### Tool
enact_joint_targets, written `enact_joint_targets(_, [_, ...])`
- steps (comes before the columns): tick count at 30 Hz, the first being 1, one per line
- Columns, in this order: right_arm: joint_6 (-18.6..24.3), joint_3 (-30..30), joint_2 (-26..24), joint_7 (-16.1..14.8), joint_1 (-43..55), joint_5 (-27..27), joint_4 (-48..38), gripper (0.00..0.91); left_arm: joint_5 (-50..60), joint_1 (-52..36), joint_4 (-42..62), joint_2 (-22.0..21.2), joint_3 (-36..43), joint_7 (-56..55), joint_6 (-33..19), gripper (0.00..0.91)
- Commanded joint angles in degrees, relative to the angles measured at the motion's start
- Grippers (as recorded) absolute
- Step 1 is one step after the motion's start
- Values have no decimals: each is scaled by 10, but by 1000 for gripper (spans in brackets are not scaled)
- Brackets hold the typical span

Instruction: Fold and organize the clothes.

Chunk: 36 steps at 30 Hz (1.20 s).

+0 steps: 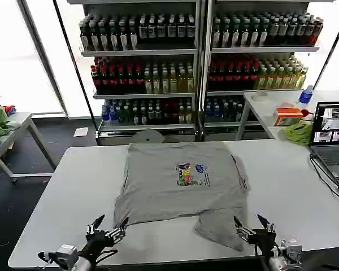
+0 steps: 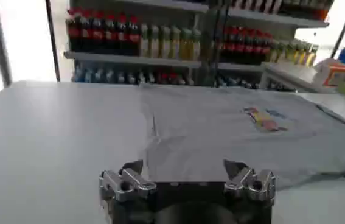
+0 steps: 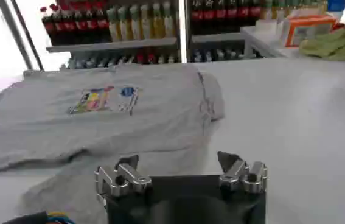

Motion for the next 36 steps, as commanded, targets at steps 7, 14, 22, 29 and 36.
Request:
enact_joint_targets(7, [-33,-18,3,22,-7,11,2,0,-19,-34,29,-2,31,-13,42,907])
enact_joint_targets(14, [-28,-26,10,17,0,28,-5,0,-23,-39,39,-4,34,-12,39,907])
enact_joint_targets(22, [-14,-37,15,5,-3,15,-8,0,-15,-53,60,-6,32,-15,35,907])
enact_joint_targets(29, [-10,-35,14,-3,-11,10,-4,0,-19,-52,59,4,15,-15,30,897])
enact_joint_targets(36, [-7,-38,15,-7,-11,4,-4,0,-19,-54,84,0,15,-14,20,544])
